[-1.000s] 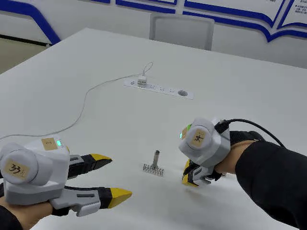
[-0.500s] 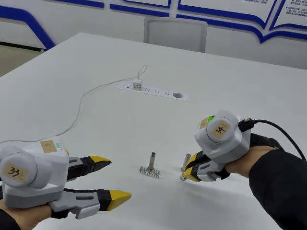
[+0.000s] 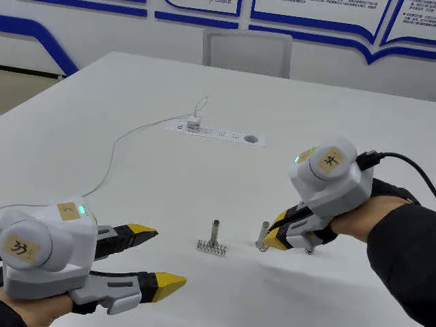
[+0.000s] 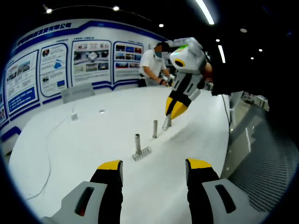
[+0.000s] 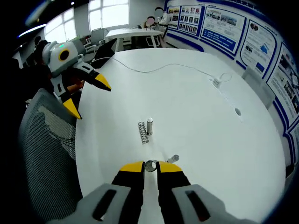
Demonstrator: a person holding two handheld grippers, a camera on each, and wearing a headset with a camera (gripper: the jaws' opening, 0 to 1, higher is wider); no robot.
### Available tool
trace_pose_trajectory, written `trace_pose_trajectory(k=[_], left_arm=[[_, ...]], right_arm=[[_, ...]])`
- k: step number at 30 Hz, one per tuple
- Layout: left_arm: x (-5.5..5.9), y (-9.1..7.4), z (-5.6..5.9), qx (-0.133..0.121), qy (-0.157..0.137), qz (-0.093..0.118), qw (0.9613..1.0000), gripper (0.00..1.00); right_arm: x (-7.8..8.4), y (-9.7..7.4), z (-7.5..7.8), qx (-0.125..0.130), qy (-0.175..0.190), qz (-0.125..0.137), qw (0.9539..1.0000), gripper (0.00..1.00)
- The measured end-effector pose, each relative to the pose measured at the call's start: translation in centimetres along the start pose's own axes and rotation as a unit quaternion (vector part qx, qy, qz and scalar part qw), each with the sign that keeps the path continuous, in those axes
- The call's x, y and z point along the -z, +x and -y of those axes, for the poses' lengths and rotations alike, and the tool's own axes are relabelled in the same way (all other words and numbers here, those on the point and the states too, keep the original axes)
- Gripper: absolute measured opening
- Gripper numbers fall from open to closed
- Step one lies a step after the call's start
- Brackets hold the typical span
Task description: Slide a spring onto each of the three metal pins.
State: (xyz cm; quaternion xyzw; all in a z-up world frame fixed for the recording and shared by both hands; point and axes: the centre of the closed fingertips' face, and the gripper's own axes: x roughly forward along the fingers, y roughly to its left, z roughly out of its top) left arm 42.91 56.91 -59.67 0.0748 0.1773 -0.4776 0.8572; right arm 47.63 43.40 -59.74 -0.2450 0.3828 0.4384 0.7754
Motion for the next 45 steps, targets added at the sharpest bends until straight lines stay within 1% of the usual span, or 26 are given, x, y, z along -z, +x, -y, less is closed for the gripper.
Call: trace_pose_trajectory(k=[2,3,5,7,10,13,18,24,31,34,35,36,41,45], left_arm=[[0.0,0.0,0.0,0.000,0.000,0.000,1.0000,0.55],[0.0,0.0,0.0,-0.001,0.000,0.000,1.0000,0.55],[0.0,0.0,0.0,0.000,0.001,0.001,1.0000,0.55],[0.0,0.0,0.0,0.000,0.002,0.001,1.0000,0.55],[0.0,0.0,0.0,0.000,0.002,0.001,1.0000,0.55],[0.0,-0.1,-0.1,-0.001,0.001,0.001,1.0000,0.55],[0.2,-0.2,-0.3,-0.004,-0.003,0.001,1.0000,0.55],[0.6,-0.2,-0.5,-0.005,-0.006,-0.001,1.0000,0.55],[0.6,-0.2,-0.4,-0.004,-0.006,-0.002,1.0000,0.55],[0.7,-0.3,-0.5,-0.005,-0.008,-0.002,1.0000,0.55],[0.7,-0.3,-0.5,-0.005,-0.008,-0.003,1.0000,0.55],[0.7,-0.4,-0.5,-0.006,-0.008,-0.003,0.9999,0.55],[0.8,-0.4,-0.5,-0.007,-0.009,-0.004,0.9999,0.55],[0.9,-0.3,-0.3,-0.006,-0.010,-0.005,0.9999,0.55]], right_arm=[[-0.5,-0.7,0.8,0.006,0.012,0.006,0.9999,0.11],[-0.7,-1.0,1.5,0.014,0.017,0.007,0.9997,0.11],[-1.0,-1.3,2.3,0.025,0.021,0.007,0.9994,0.11],[-1.3,-1.5,3.1,0.030,0.027,0.008,0.9991,0.11],[-1.7,-1.2,3.5,0.030,0.035,0.005,0.9989,0.11],[-1.7,-0.5,3.8,0.025,0.037,-0.004,0.9990,0.11],[-1.4,0.1,3.4,0.017,0.050,-0.024,0.9983,0.11],[-1.3,0.5,3.1,0.012,0.051,-0.038,0.9979,0.11],[-0.6,2.2,3.4,0.001,0.062,-0.060,0.9962,0.11],[-0.4,2.8,3.5,-0.001,0.069,-0.064,0.9956,0.11],[-0.2,3.0,3.5,-0.002,0.076,-0.066,0.9949,0.11],[-0.1,3.2,3.6,-0.002,0.075,-0.067,0.9949,0.11],[0.5,4.0,3.4,-0.005,0.085,-0.074,0.9937,0.11],[1.0,4.8,3.8,-0.006,0.088,-0.079,0.9930,0.11]])
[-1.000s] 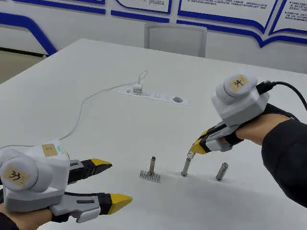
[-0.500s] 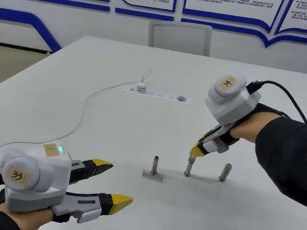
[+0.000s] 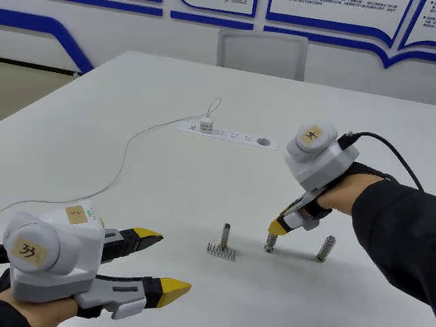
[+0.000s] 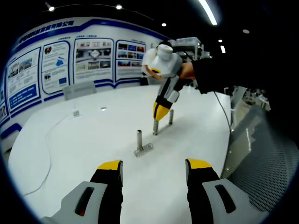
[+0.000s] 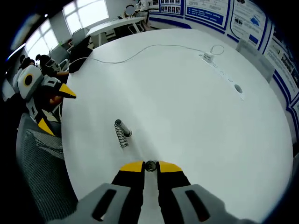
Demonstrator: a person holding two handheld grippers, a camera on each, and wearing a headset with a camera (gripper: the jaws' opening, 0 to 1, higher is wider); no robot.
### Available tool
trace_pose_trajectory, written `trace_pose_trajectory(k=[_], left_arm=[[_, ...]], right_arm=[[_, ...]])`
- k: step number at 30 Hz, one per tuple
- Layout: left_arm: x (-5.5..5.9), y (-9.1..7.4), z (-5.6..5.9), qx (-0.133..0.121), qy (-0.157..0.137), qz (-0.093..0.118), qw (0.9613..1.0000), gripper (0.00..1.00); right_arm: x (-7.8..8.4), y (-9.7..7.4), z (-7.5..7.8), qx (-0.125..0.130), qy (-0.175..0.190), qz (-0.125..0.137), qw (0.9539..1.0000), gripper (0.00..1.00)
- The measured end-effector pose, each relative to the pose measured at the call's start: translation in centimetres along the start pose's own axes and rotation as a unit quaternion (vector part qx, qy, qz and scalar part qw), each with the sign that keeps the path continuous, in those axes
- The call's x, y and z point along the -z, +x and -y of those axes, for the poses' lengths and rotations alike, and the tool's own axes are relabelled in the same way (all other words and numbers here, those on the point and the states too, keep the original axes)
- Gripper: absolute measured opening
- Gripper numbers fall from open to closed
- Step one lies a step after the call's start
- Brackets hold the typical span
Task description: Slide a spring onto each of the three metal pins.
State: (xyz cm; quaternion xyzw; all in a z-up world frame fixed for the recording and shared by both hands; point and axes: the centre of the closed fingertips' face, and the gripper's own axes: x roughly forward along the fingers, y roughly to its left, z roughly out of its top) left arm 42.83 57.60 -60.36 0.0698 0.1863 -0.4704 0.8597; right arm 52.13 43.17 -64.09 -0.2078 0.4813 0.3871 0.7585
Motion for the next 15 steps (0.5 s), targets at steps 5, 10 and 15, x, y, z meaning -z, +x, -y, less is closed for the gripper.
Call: trace_pose_trajectory(k=[5,10,15], left_arm=[[0.04,0.00,0.08,0.000,-0.001,-0.001,1.0000,0.55],[0.04,0.06,0.11,0.000,0.000,-0.002,1.0000,0.55],[-0.05,0.11,0.20,0.000,0.001,-0.001,1.0000,0.55]], right_arm=[[0.76,0.60,0.18,0.001,0.005,-0.010,0.9999,0.11],[0.66,0.52,0.37,0.004,0.004,-0.007,1.0000,0.12],[0.81,0.36,0.27,0.006,-0.018,-0.006,0.9998,0.12]])
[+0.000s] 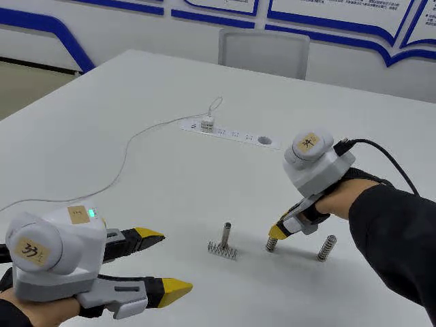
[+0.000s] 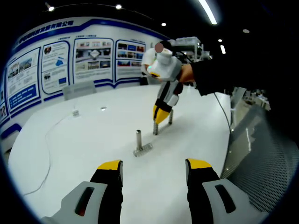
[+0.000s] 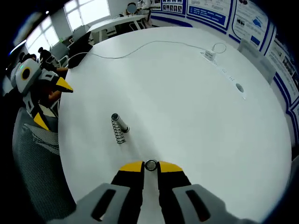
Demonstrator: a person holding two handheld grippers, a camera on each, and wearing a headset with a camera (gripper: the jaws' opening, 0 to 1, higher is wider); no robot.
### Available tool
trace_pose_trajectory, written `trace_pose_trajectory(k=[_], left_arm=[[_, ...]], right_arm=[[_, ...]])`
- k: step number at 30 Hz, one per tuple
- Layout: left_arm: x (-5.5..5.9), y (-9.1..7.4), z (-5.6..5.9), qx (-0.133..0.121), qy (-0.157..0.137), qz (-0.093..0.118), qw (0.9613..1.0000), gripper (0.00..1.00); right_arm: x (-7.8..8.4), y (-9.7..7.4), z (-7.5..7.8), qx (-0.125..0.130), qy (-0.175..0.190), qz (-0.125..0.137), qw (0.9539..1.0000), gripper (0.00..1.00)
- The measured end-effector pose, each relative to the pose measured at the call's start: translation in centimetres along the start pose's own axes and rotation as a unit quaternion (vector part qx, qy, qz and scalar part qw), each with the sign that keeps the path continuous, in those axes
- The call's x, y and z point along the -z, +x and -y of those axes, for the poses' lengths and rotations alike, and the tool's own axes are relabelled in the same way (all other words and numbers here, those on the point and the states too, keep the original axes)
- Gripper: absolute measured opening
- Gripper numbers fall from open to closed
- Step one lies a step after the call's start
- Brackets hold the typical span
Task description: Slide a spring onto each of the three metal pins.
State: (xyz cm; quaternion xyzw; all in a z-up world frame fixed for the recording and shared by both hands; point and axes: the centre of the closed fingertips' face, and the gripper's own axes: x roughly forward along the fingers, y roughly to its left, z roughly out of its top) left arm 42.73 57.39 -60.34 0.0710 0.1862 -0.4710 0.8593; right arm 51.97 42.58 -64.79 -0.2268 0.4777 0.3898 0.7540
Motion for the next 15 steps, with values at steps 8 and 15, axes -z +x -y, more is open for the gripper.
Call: trace_pose_trajectory(k=[8,15], left_arm=[[-0.2,-0.1,0.1,0.000,0.003,0.001,1.0000,0.55],[-0.4,0.1,0.2,0.003,0.006,0.002,1.0000,0.55]], right_arm=[[-1.0,-1.8,-0.3,0.019,-0.037,0.027,0.9988,0.19],[-2.8,-3.5,-1.4,0.035,-0.082,0.054,0.9946,0.19]])
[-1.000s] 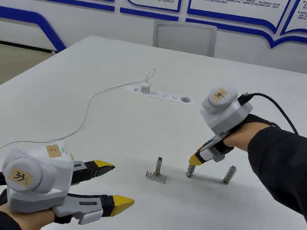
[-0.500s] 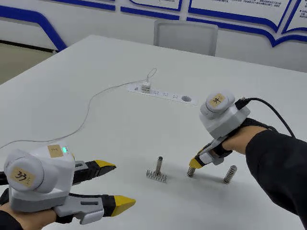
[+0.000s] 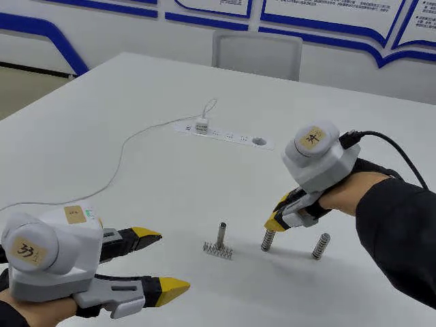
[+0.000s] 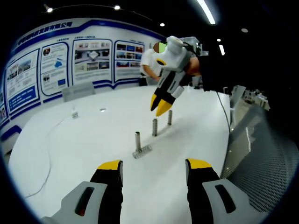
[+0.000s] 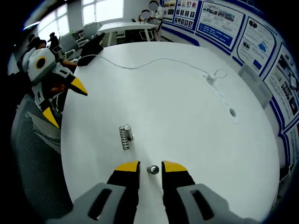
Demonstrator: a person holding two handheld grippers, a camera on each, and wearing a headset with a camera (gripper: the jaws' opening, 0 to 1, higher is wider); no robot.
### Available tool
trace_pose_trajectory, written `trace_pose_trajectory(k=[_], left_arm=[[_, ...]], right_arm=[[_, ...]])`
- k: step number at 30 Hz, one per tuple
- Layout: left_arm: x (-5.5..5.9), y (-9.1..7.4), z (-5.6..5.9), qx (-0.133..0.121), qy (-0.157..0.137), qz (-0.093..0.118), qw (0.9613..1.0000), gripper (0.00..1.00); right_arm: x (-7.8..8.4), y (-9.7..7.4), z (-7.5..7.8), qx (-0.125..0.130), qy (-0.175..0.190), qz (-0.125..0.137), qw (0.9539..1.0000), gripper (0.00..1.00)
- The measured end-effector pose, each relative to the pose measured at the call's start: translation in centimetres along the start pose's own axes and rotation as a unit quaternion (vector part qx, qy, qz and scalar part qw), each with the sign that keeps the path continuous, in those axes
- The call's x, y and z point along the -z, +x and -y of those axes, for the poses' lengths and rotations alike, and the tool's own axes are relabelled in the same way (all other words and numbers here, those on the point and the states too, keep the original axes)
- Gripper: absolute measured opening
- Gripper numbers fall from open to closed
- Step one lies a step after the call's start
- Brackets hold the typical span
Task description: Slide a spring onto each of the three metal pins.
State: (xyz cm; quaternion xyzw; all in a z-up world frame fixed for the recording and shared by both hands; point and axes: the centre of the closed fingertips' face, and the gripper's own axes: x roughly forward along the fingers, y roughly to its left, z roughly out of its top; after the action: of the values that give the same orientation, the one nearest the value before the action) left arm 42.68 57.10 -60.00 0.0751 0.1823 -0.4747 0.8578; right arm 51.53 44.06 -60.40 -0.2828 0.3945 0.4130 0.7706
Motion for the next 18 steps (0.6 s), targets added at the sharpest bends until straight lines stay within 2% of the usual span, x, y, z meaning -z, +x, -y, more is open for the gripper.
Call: trace_pose_trajectory(k=[3,8,13,18], left_arm=[[-0.1,0.1,0.1,0.001,0.001,0.000,1.0000,0.55],[-0.2,-0.1,0.1,0.001,0.000,0.000,1.0000,0.55],[-0.2,-0.2,0.1,-0.001,-0.002,-0.001,1.0000,0.55],[-0.2,-0.4,0.3,-0.001,-0.005,-0.005,1.0000,0.55]], right_arm=[[-1.0,0.2,-1.2,-0.012,-0.016,0.013,0.9997,0.19],[-1.4,1.9,-3.1,-0.033,-0.031,0.013,0.9989,0.19],[-1.2,4.0,-4.9,-0.055,-0.040,0.008,0.9977,0.19],[-0.4,5.9,-5.6,-0.063,-0.051,-0.003,0.9967,0.19]])
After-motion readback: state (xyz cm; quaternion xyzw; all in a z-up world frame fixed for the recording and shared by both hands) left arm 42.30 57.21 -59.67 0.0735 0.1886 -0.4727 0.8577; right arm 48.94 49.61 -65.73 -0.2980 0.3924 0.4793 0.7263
